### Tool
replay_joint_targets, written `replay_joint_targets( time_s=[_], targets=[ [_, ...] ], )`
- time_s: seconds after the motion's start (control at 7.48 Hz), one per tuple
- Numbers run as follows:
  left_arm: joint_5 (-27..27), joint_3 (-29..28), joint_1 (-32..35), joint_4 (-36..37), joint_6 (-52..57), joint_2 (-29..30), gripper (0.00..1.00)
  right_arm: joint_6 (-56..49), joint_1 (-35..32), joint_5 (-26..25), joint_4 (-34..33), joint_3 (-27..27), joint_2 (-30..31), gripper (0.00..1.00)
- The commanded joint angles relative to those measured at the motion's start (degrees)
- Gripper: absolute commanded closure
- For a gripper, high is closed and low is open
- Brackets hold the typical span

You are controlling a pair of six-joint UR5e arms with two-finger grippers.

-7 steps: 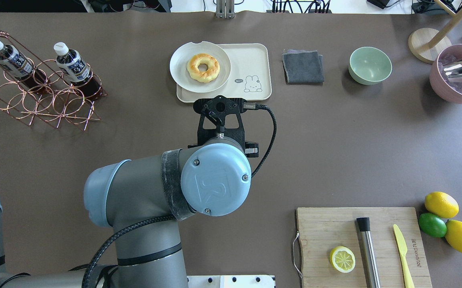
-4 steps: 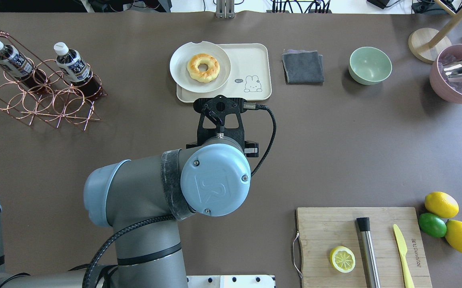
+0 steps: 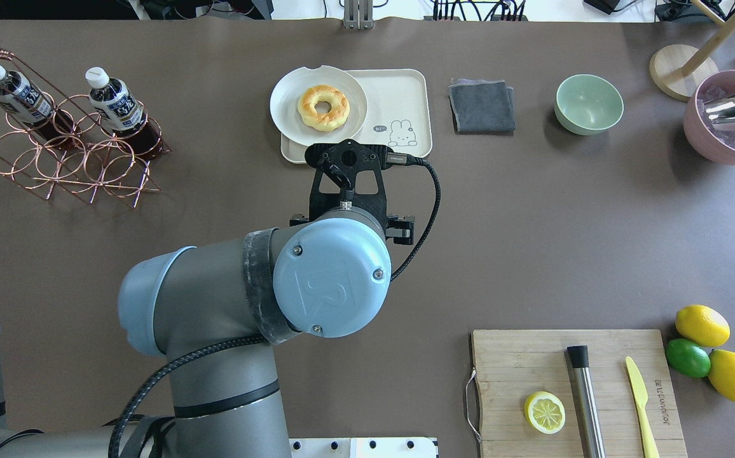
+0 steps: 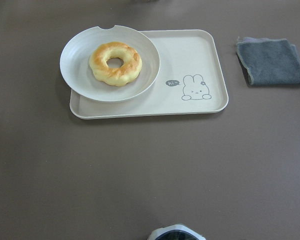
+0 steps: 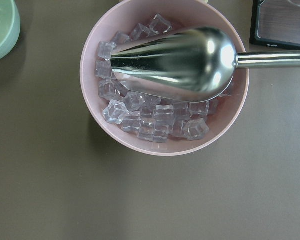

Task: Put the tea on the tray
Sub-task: 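Carry the bottle with the left gripper and set it on the table, then open the left gripper and withdraw the left arm to the rack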

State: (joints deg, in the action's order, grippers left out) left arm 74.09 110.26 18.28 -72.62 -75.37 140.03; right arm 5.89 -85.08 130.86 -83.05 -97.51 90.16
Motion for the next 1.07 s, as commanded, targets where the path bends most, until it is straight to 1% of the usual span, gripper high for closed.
replay_joint_targets(
  time_s=[0.0,0.13,0.27,0.4,0.53,0.67,0.8,0.94],
  targets=[
    [4.4,2.1,5.0,-0.5,5.1,-0.5,0.03,0.1,0.0,-0.2,0.0,-0.1,-0.4,0.00],
    [10.0,3.6,9.1,-0.5,6.2,-3.0,0.03,0.1,0.0,-0.1,0.0,-0.2,-0.5,0.00],
    [12.2,6.6,12.2,-0.5,10.8,-6.7,0.03,0.3,0.0,-0.1,-0.7,-0.4,-1.5,0.00],
    [15.1,9.3,16.7,-0.5,15.7,-11.0,0.02,1.0,0.5,-0.1,-0.7,-0.5,-1.6,0.00],
    [20.5,10.6,21.7,-0.5,20.7,-14.4,0.02,3.2,1.7,-0.1,-0.7,-0.5,-2.5,0.00],
    [24.4,13.3,26.0,-0.5,24.4,-18.5,0.02,6.9,3.1,-0.1,-0.7,-0.4,-3.5,0.00],
    [32.1,15.8,33.5,-0.6,29.9,-24.2,0.02,8.1,3.9,0.1,-0.8,-1.1,-3.8,0.00],
    [41.1,16.6,40.5,-0.3,41.2,-29.6,0.02,8.6,4.6,0.1,-0.8,-1.5,-3.9,0.00]
  ],
)
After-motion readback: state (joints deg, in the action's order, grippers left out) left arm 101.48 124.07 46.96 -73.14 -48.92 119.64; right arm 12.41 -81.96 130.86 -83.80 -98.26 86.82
